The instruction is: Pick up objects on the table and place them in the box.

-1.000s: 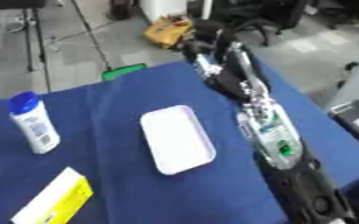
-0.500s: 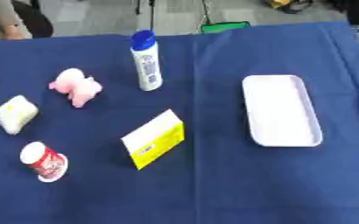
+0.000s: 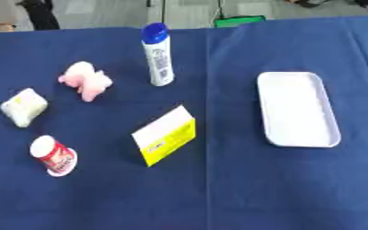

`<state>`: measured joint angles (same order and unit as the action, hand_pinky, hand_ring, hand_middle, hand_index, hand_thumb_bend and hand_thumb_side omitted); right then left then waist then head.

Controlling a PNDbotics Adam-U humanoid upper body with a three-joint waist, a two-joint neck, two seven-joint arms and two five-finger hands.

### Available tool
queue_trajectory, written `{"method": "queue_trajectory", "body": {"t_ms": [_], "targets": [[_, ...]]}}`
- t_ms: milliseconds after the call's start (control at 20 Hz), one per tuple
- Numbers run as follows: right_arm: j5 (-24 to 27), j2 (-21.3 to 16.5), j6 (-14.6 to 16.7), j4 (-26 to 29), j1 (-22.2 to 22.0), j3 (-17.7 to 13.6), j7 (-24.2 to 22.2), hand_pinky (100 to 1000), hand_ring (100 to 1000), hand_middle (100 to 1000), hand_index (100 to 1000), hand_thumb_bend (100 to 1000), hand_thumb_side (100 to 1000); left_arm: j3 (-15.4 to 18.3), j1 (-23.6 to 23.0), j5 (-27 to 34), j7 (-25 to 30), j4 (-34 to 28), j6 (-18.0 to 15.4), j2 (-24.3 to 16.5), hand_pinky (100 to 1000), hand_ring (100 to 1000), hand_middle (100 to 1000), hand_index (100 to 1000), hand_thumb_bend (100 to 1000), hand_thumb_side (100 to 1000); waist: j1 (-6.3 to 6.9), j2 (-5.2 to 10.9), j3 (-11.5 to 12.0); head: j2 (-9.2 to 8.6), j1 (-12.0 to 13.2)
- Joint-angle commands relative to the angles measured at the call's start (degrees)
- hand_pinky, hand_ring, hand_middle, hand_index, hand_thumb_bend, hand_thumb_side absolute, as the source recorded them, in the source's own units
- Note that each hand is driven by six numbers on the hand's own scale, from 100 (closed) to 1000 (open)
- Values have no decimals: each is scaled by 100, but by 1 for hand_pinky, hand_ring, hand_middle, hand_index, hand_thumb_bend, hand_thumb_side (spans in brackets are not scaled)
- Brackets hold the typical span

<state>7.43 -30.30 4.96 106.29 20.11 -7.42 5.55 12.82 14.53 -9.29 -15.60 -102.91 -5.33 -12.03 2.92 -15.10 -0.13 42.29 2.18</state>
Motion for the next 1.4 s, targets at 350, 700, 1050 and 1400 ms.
{"method": "queue_trajectory", "body": {"t_ms": [350, 700, 1050, 1400], "targets": [[-44, -114, -28, 99, 50, -19, -62, 832, 857, 876, 842, 488, 474, -496, 36, -3186, 2400, 112, 260, -1096, 768, 813, 769, 882, 770, 691, 97, 128, -65, 17, 72], [-44, -110, -37, 93, 60, 4, -101, 832, 855, 875, 842, 487, 474, -949, 69, -4132, 3662, 164, -57, -1438, 753, 802, 755, 876, 853, 658, 120, 132, -121, 10, 78], [-47, -112, -44, 92, 72, 14, -117, 833, 853, 874, 842, 487, 473, -1265, -88, -4199, 4131, 285, -436, -1666, 756, 797, 744, 871, 891, 638, 125, 108, -168, 16, 91], [-51, -117, -53, 84, 72, 19, -129, 832, 852, 874, 842, 487, 473, -1314, -258, -4124, 5068, 245, -602, -1855, 721, 756, 738, 860, 894, 620, 135, 102, -171, 29, 85]]}}
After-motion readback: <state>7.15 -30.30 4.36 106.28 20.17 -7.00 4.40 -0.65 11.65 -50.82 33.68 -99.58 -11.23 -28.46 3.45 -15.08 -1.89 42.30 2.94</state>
